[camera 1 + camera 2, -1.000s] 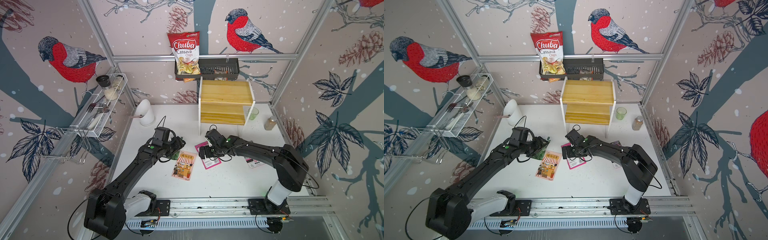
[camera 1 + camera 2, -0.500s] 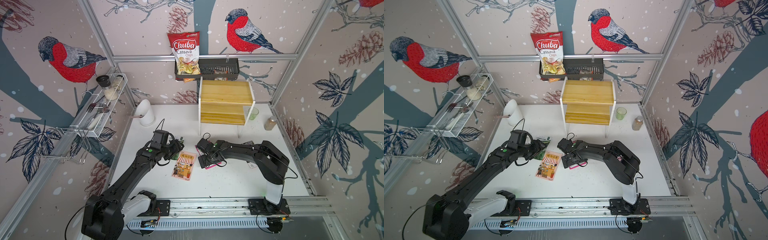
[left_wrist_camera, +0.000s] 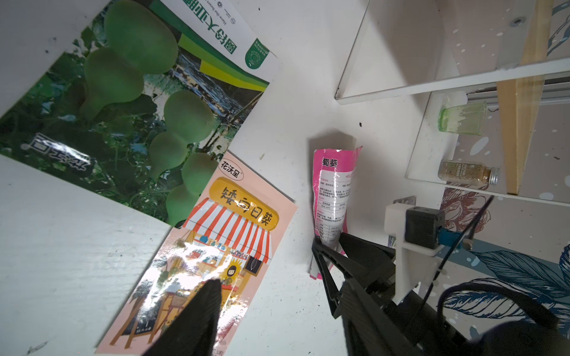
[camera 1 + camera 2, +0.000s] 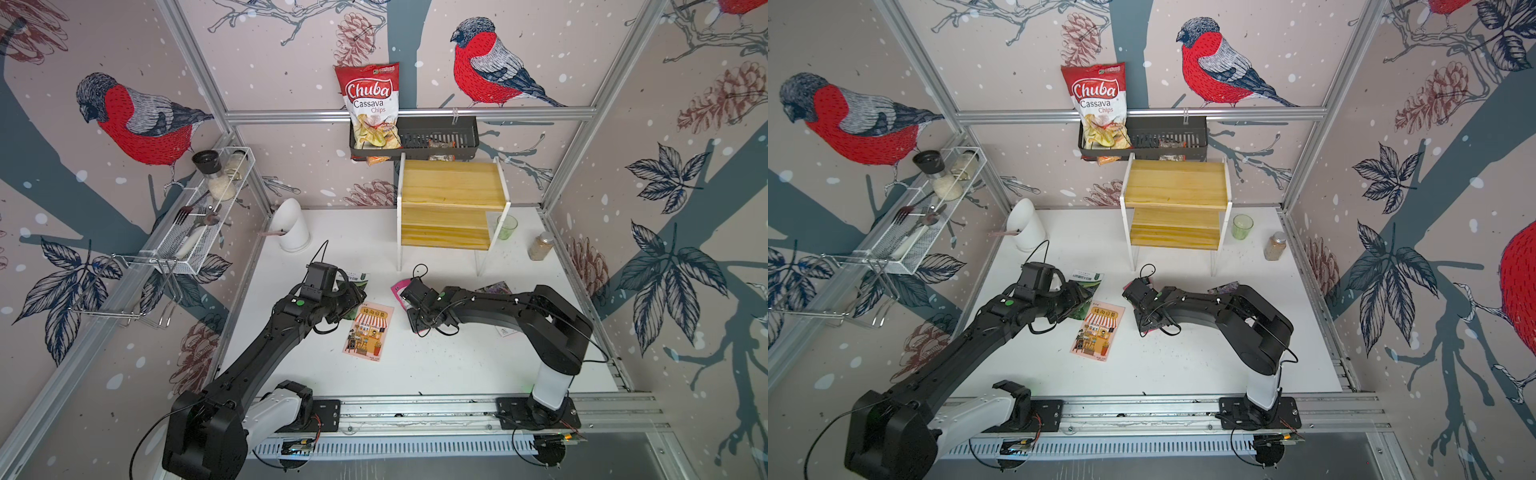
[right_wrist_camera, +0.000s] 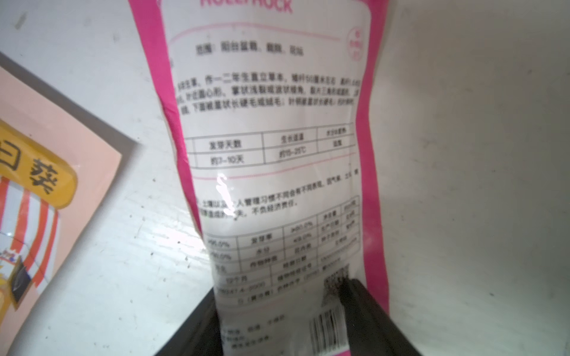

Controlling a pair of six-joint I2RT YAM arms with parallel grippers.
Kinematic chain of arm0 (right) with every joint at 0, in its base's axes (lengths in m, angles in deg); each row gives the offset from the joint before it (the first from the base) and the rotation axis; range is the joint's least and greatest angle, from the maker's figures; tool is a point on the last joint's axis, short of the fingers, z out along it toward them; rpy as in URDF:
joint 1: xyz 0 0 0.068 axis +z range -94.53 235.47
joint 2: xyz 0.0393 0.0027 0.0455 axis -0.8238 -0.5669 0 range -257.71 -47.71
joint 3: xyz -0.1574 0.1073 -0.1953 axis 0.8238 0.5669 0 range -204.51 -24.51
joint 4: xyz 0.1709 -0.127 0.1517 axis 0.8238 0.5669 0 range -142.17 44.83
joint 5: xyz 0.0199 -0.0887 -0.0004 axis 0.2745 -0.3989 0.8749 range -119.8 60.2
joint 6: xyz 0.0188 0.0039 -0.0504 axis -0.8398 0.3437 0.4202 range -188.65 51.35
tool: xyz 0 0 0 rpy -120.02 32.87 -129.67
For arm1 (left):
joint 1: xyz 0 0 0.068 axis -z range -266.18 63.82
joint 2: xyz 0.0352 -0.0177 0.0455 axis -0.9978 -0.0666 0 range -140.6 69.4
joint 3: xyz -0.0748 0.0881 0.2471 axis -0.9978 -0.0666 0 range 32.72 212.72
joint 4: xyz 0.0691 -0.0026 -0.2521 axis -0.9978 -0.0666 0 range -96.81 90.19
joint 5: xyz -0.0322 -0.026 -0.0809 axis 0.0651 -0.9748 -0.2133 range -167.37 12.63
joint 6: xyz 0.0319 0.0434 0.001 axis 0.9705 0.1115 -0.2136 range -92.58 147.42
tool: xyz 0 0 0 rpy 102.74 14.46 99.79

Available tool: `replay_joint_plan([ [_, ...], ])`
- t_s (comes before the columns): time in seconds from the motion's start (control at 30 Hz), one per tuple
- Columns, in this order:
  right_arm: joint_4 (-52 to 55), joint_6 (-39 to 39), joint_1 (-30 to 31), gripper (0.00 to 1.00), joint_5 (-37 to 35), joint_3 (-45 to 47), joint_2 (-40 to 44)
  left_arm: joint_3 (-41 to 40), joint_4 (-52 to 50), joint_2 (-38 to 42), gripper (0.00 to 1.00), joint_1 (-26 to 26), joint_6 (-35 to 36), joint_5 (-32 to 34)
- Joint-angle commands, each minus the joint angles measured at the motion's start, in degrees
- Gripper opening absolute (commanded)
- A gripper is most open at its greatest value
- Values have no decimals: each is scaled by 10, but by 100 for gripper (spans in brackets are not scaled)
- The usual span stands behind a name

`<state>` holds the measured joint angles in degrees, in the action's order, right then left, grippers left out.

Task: Take the seed bag off the shelf
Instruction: Adjust the seed packet at the center of the board.

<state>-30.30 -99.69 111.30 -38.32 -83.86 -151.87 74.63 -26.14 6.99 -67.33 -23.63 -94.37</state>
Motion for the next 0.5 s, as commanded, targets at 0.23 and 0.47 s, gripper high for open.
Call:
replay_joint_plan([
  [0.23,-122,-50,-17,58,237,78,50,45,63,-49,66,1,-7,-41],
  [0.47,-190,-92,-23,57,298,105,55,47,128,-94,66,14,-35,-56],
])
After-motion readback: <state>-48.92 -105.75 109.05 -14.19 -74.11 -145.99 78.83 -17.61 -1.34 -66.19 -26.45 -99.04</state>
